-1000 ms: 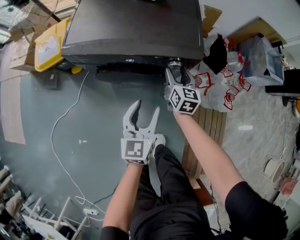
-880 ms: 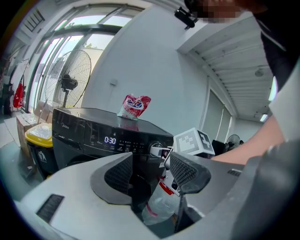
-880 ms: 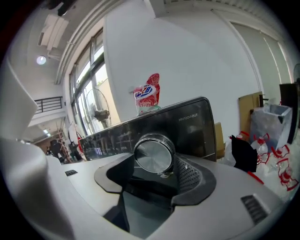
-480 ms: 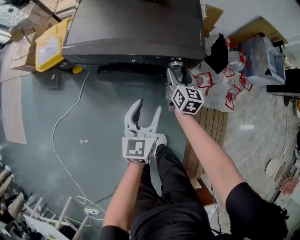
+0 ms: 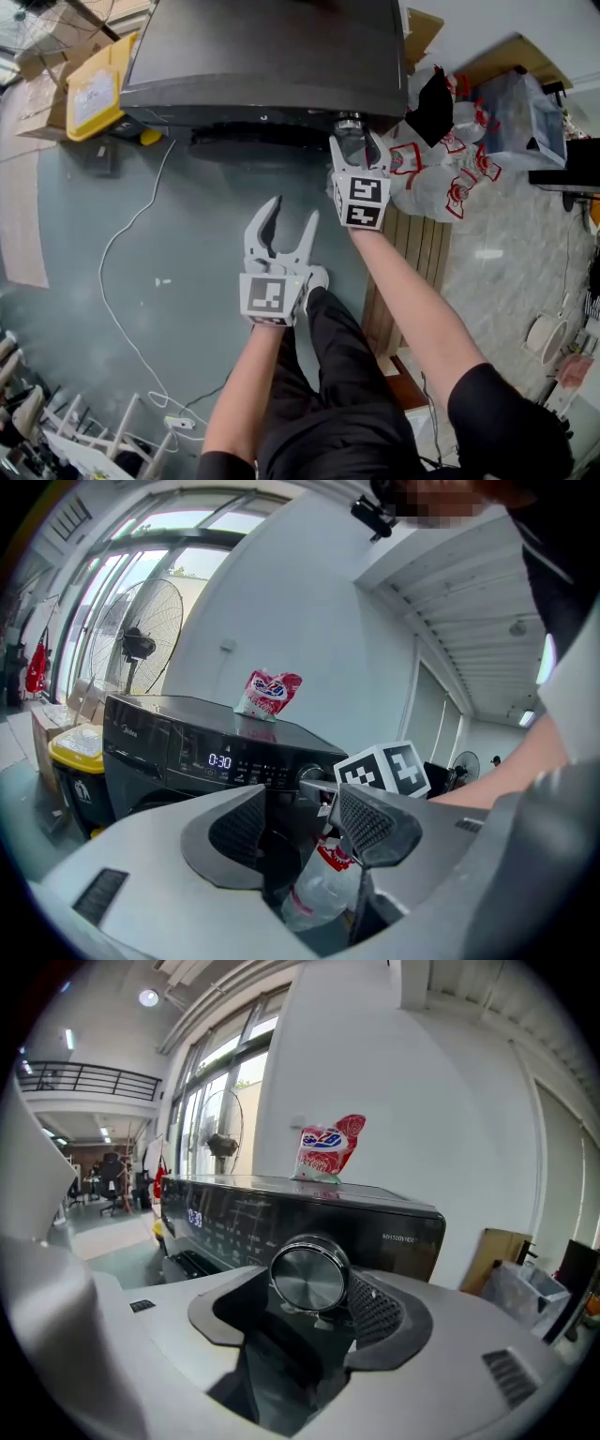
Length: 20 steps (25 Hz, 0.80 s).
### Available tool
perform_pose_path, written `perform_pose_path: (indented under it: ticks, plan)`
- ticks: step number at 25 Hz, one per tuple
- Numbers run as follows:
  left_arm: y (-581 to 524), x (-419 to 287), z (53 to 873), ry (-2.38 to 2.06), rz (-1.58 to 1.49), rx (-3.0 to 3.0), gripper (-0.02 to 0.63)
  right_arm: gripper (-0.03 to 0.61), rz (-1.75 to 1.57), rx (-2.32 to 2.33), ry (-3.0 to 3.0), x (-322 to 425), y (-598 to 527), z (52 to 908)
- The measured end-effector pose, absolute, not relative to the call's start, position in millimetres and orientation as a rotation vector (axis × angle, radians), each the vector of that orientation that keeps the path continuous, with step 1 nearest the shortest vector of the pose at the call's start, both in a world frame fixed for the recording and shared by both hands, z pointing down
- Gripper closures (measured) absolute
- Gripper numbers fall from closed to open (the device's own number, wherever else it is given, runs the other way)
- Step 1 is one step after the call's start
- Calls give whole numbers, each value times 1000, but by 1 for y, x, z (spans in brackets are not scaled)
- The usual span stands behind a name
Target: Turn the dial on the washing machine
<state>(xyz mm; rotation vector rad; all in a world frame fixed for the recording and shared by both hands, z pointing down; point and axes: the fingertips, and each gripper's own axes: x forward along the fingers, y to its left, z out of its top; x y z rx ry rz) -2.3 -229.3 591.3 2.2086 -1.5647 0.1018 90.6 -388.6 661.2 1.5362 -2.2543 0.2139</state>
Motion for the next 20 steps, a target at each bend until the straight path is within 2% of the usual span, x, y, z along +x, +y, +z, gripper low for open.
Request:
perform_pose_path:
  ticks: [5, 20]
  plan:
    - [-226, -1, 594, -1558, 108, 2205, 390, 328, 235, 1557, -2254, 95, -390, 661]
    - [-226, 0, 594, -1561, 113, 2209, 390, 331, 684, 1669, -2384, 100, -391, 662]
